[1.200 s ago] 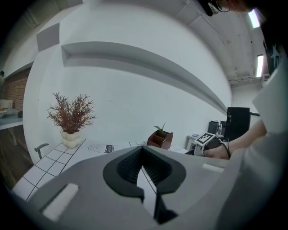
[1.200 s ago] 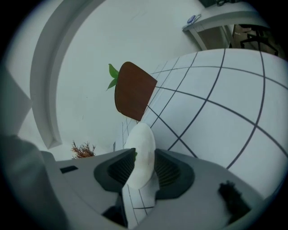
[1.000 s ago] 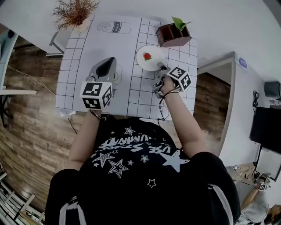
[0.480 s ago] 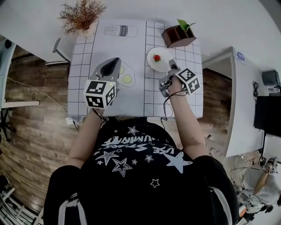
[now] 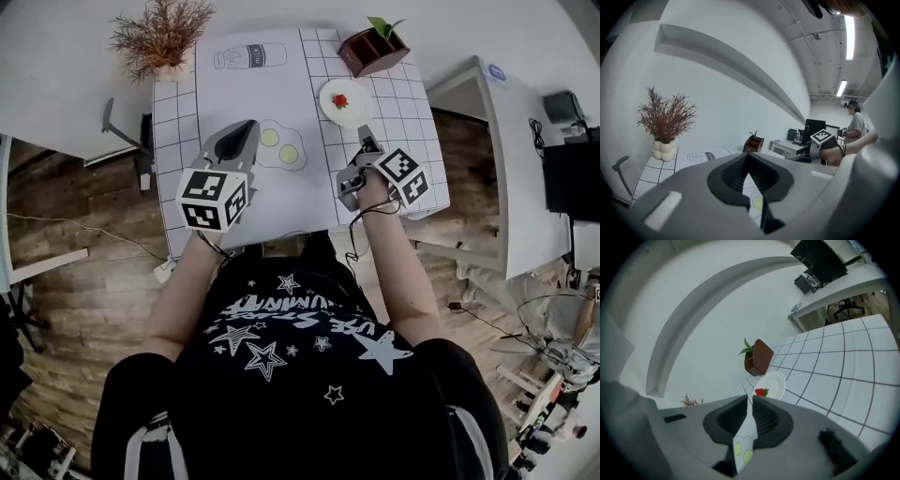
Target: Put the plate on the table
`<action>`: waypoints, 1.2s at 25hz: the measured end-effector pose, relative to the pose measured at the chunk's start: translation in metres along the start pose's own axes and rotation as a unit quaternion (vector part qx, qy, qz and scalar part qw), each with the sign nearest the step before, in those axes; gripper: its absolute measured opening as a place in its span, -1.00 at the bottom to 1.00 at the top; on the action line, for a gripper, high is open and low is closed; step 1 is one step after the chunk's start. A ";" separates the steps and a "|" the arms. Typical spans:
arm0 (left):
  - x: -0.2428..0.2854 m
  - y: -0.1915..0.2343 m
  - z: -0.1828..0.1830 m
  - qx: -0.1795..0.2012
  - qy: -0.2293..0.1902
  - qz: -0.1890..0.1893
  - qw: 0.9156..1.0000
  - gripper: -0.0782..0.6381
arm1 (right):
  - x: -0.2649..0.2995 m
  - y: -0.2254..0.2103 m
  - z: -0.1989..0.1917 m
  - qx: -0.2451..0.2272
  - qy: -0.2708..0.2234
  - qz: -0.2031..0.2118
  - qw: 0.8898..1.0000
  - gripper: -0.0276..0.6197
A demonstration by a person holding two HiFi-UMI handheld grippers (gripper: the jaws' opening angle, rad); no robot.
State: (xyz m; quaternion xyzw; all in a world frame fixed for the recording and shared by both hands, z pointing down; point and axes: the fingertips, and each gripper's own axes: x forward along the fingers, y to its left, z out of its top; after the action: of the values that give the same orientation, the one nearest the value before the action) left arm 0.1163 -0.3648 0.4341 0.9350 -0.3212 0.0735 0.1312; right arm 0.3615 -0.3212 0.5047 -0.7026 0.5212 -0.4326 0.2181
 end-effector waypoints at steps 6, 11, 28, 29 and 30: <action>0.002 -0.020 -0.021 0.006 0.025 -0.074 0.997 -0.76 | -0.058 -0.005 -0.027 0.018 -0.026 -0.007 0.999 -0.83; -0.001 -0.046 -0.022 0.007 0.022 -0.105 0.994 -0.76 | -0.089 -0.013 -0.030 0.009 -0.037 -0.013 0.999 -0.85; -0.073 -0.164 -0.043 0.037 0.029 -0.129 0.991 -0.76 | -0.211 -0.024 -0.064 -0.017 -0.041 0.048 0.998 -0.85; -0.081 -0.171 -0.044 0.038 0.027 -0.129 0.991 -0.76 | -0.221 -0.025 -0.066 -0.017 -0.042 0.052 0.998 -0.85; -0.089 -0.179 -0.046 0.041 0.025 -0.129 0.990 -0.76 | -0.230 -0.025 -0.067 -0.017 -0.043 0.056 0.997 -0.85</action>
State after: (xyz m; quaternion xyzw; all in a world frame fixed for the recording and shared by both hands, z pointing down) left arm 0.1552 -0.1644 0.4226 0.9711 -0.1908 0.0923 0.1096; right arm 0.3001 -0.0900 0.4719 -0.6941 0.5572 -0.3797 0.2522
